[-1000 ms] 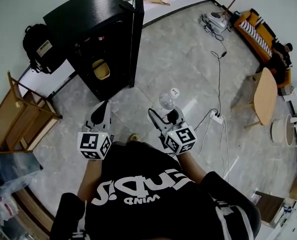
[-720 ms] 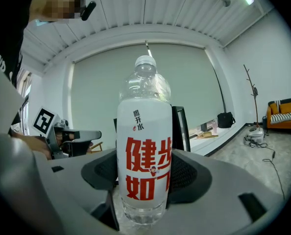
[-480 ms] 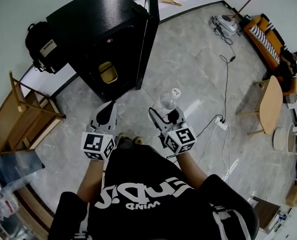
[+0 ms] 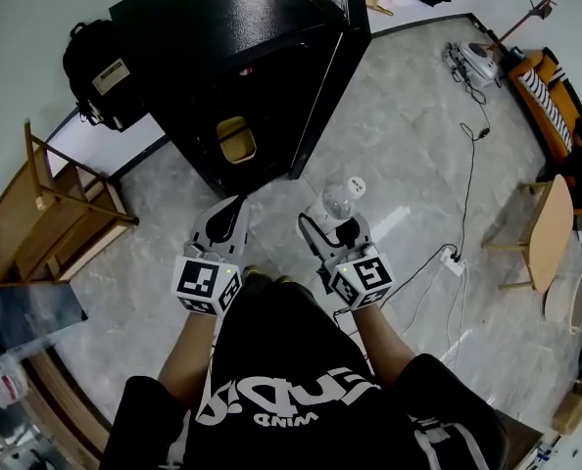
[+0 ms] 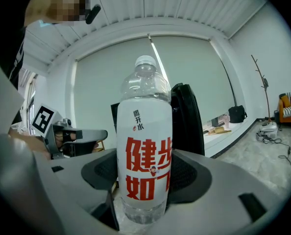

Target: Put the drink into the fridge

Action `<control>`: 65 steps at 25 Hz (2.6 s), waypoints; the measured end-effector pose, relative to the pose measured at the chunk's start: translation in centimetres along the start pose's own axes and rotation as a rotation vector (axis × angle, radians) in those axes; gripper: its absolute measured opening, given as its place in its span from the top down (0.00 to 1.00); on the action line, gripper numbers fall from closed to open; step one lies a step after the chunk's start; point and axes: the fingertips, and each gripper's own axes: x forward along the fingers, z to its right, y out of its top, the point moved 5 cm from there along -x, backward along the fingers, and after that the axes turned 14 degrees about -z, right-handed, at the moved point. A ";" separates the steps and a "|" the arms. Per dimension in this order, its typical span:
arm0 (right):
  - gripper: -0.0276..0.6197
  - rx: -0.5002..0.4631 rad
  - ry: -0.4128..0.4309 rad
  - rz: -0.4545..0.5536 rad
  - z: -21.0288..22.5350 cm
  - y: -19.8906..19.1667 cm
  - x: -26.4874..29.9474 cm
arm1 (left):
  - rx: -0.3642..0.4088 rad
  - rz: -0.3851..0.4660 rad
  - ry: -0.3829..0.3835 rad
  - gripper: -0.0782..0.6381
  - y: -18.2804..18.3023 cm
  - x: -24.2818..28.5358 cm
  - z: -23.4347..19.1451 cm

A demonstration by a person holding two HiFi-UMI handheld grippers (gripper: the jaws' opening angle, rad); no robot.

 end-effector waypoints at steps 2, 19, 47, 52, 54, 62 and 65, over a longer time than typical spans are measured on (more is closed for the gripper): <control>0.49 -0.004 0.002 -0.001 0.2 -1.1 1.4 | -0.003 0.002 0.004 0.88 -0.9 0.5 -0.7; 0.49 -0.029 0.022 -0.014 2.4 -2.9 10.5 | -0.014 0.009 0.012 0.88 -3.5 3.8 -3.7; 0.49 -0.179 0.053 -0.042 7.0 -1.5 36.6 | -0.079 -0.031 0.051 0.88 -9.5 7.0 -9.3; 0.49 -0.206 0.053 -0.021 7.4 -1.1 39.1 | -0.087 -0.041 0.055 0.88 -10.2 7.7 -10.1; 0.49 -0.207 0.051 -0.014 7.6 -1.0 39.9 | -0.083 -0.042 0.057 0.88 -10.3 7.9 -10.3; 0.49 -0.230 0.047 -0.025 8.1 -2.2 42.8 | -0.083 -0.066 0.069 0.88 -11.7 8.2 -11.1; 0.49 -0.247 0.053 -0.015 8.0 -2.5 43.4 | -0.091 -0.075 0.072 0.88 -12.3 8.1 -11.3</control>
